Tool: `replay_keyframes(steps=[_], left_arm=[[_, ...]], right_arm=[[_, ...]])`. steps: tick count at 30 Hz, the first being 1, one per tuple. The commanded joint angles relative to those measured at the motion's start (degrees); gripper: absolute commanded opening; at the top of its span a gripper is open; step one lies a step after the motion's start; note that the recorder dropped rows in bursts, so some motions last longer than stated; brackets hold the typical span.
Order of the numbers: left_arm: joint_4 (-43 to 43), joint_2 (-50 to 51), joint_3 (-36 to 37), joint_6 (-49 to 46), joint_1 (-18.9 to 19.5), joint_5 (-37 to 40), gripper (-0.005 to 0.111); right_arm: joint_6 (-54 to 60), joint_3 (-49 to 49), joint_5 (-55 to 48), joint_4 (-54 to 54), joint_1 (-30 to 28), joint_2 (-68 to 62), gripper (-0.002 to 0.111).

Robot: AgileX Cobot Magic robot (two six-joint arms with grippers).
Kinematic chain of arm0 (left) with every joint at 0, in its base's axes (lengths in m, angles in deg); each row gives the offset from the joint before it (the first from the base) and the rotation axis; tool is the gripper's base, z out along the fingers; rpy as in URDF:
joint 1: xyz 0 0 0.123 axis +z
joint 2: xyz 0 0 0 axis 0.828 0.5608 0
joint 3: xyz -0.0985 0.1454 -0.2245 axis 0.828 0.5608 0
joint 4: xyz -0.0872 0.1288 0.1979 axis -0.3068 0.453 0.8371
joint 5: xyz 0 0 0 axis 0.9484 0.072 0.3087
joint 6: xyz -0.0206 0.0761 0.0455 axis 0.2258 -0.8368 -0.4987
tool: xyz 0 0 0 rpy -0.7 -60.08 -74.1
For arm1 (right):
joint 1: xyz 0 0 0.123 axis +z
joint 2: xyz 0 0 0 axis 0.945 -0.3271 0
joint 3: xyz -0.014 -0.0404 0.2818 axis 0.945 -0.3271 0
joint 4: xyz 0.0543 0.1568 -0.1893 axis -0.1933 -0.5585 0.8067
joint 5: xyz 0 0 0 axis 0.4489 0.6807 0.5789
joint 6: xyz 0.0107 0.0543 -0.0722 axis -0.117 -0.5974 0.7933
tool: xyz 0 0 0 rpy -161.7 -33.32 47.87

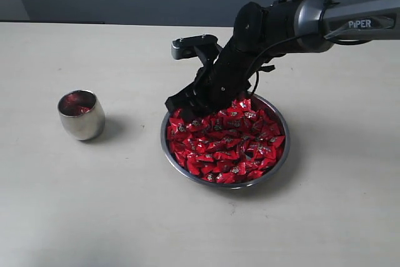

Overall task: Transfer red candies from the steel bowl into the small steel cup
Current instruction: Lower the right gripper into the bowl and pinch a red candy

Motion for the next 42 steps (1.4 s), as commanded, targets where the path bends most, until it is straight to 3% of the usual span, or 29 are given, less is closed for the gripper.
replay_keyframes(steps=[1, 33, 36, 42], left_arm=[[0.0, -0.3, 0.2, 0.1, -0.4, -0.1, 0.000], [0.0, -0.3, 0.2, 0.1, -0.4, -0.1, 0.000], [0.0, -0.3, 0.2, 0.1, -0.4, -0.1, 0.000], [0.0, -0.3, 0.2, 0.1, -0.4, -0.1, 0.000]], right_arm=[[0.3, 0.3, 1.7, -0.1, 0.0, 0.1, 0.038], [0.2, 0.3, 3.0, -0.1, 0.0, -4.5, 0.038], [0.2, 0.3, 3.0, -0.1, 0.0, -4.5, 0.032], [0.2, 0.3, 2.9, -0.1, 0.0, -4.5, 0.006]])
